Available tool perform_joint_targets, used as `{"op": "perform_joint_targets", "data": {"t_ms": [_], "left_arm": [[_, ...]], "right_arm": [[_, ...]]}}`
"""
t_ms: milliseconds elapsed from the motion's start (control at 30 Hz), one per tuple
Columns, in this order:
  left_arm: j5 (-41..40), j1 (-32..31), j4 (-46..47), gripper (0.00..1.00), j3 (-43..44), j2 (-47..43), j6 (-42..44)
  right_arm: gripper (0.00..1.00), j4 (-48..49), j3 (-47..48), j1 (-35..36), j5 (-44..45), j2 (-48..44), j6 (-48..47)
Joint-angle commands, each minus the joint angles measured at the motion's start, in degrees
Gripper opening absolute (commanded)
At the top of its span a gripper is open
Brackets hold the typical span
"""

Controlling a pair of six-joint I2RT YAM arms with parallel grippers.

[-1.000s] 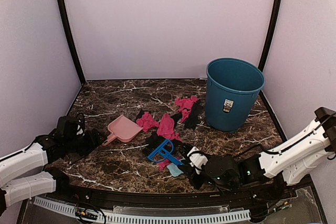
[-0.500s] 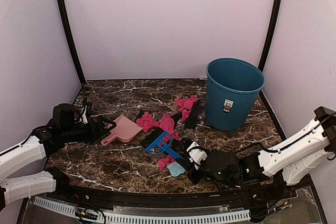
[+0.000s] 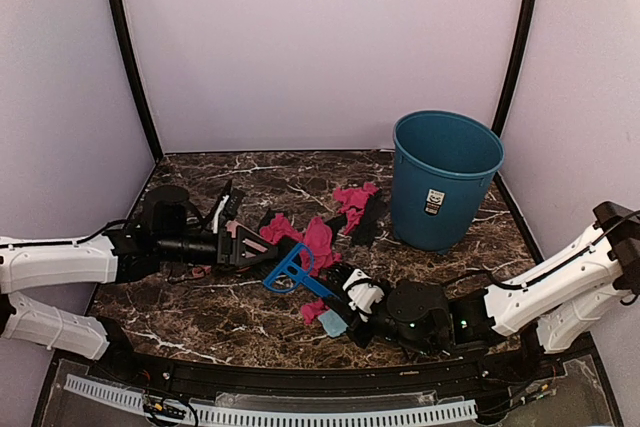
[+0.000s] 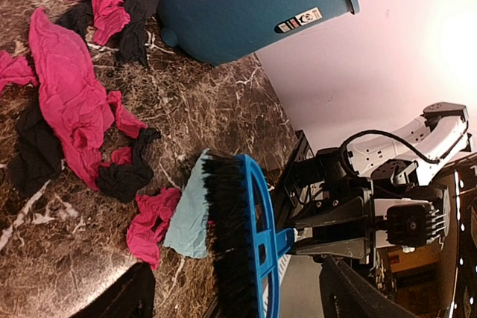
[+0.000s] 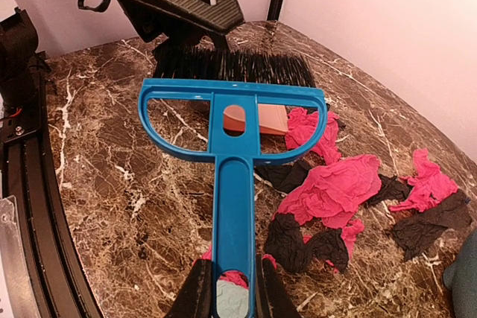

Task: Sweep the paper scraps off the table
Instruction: Pass from the right arm to the left, then pass from the left arm to the right

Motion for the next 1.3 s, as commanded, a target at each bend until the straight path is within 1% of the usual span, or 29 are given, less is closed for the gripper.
{"op": "perform_joint_targets", "data": {"t_ms": [0,33,133,167,200,233,267,300,333,367,400,500,533,567,600,633,667,700,733,900,1000,1100,1267], "left_arm": [[3.8,-2.0,4.8,0.77,2.4,1.9,0.1],[4.2,-2.5,5.1,0.72,2.6,2.6,0.2],[4.7,-3.6,5.4,0.64,3.5,3.9,0.6],[4.9,-4.2,5.4,0.59,3.7,4.6,0.6],[4.9,-4.4,5.4,0.56,4.0,5.0,0.6],[4.9,-4.6,5.6,0.50,4.1,5.6,0.6],[4.8,-4.6,5.8,0.42,4.2,5.8,0.2],[4.7,-4.7,6.2,0.37,4.3,6.3,-0.2],[4.4,-4.7,6.3,0.27,4.4,6.6,-0.4],[4.3,-4.7,6.7,0.22,4.6,6.7,-0.8],[4.1,-4.8,6.8,0.13,4.6,6.9,-1.0],[3.5,-4.8,7.2,0.02,5.0,7.1,-1.5],[3.1,-4.8,7.2,0.01,5.1,7.0,-1.6],[2.6,-4.8,7.3,0.00,5.1,6.9,-1.7],[2.3,-4.8,7.4,0.00,5.2,6.7,-1.7],[1.8,-4.8,7.4,0.00,5.3,6.6,-1.5],[1.5,-4.8,7.3,0.00,5.3,6.2,-1.4],[1.0,-4.8,7.3,0.00,5.3,6.0,-1.0],[0.8,-4.8,7.0,0.00,5.4,5.6,-0.7],[0.3,-4.8,7.9,0.00,5.2,3.1,1.6],[0.5,-4.7,10.0,0.00,4.6,1.8,2.8],[1.5,-4.9,12.7,0.00,4.1,0.9,3.9],[3.6,-5.3,18.0,0.00,4.2,1.5,4.7]], "right_arm": [[0.00,3.3,1.8,-0.3,-0.5,0.1,-2.0],[0.00,3.3,1.9,-0.4,-0.5,0.2,-2.2],[0.00,3.8,2.0,-0.4,-0.3,0.2,-2.6],[0.00,4.0,1.9,-0.3,-0.2,0.2,-2.8],[0.00,4.1,2.0,-0.4,0.0,0.1,-2.8],[0.00,4.3,1.9,-0.3,0.1,0.1,-2.9],[0.00,4.5,1.8,-0.4,0.2,0.0,-3.0],[0.00,4.8,1.5,-0.4,0.3,-0.1,-3.0],[0.00,5.2,1.3,-0.4,0.5,-0.1,-3.1],[0.00,5.5,0.9,-0.4,0.7,-0.2,-3.0],[0.00,5.8,0.7,-0.4,1.0,-0.3,-2.9],[0.00,6.1,0.3,-0.4,1.7,-0.5,-2.4],[0.00,5.9,0.3,-0.4,1.9,-0.6,-2.0],[0.08,5.3,0.4,-0.6,1.9,-0.7,-1.4],[0.19,4.8,0.4,-0.8,1.7,-0.9,-0.7],[0.34,4.4,0.3,-1.1,1.3,-1.4,0.0],[0.50,4.0,0.1,-1.3,0.8,-1.9,1.0],[0.60,4.0,-0.5,-1.7,0.2,-2.6,1.8],[0.65,3.8,-1.0,-1.9,-1.0,-3.6,2.6],[0.75,1.7,-3.8,-3.4,-10.1,-11.9,9.0],[0.81,3.2,-6.9,-6.4,-18.8,-18.7,14.9],[0.84,5.6,-9.8,-10.2,-28.2,-24.4,21.6],[0.84,7.9,-10.9,-13.8,-36.4,-28.1,30.0]]}}
